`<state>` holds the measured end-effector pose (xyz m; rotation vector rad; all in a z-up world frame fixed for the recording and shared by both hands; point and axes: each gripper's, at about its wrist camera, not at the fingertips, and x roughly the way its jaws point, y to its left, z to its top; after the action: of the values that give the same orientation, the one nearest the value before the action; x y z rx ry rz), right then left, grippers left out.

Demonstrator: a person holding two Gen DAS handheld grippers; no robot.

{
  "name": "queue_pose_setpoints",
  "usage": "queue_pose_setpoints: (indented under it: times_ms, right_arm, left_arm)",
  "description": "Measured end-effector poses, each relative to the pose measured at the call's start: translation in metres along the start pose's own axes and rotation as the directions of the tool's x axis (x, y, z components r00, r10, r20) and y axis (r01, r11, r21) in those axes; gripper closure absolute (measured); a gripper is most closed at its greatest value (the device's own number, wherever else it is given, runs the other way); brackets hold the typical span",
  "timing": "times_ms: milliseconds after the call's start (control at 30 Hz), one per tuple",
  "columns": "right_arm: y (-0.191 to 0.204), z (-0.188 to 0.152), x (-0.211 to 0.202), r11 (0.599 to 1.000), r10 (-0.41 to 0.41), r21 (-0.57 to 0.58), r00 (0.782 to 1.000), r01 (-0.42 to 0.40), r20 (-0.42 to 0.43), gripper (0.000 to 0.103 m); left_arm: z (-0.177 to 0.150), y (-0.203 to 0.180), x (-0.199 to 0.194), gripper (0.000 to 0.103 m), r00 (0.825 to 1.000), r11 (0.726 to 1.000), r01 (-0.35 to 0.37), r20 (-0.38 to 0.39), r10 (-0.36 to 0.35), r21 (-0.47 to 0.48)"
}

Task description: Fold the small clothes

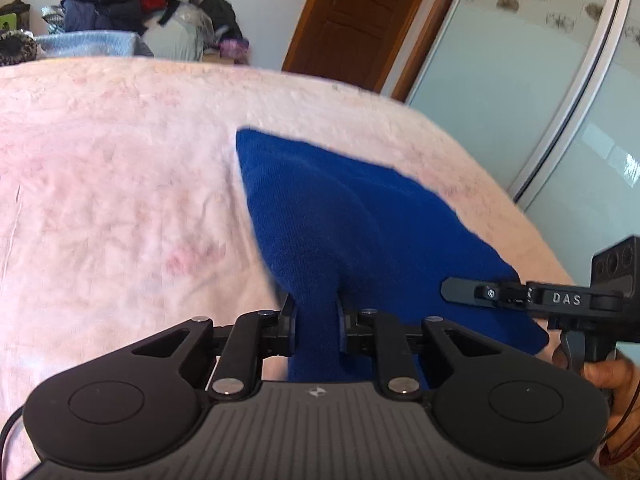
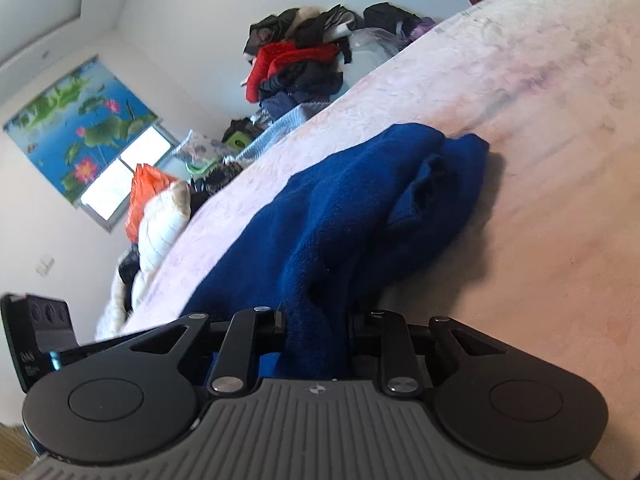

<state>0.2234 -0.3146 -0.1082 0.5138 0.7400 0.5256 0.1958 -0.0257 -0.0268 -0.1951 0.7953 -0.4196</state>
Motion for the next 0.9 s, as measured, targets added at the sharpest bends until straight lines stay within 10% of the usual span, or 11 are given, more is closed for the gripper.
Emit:
queue_pose_setpoints:
  times_ms: [500,667,900]
  right_arm:
    - [0.029,-0.048,-0.046,0.971,-0.225,-0.082,0.974,0.226,0.026,0.048]
    - [0.053,-0.063,-0.062,0.968,-0.232,-0.074,0.968,0.239,0.093,0.016]
    - [0.082,-0.075,-0.059,0.928,-0.316,-0.179,0.945,0.327,0.091,0.005]
  left_arm:
    - [-0.043,-0.021,-0.032,0.076,0.988,0.988,-0.156,-0.002,0.156,-0.020]
    - [-0.052,-0.028,-0.039,0.076,0.981,0.981,-0.193,-0.012,0.193,-0.020]
    - [-0.067,-0.035,-0.045,0.038,0.967,0.967,-0.254,-0.018,0.253,-0.025]
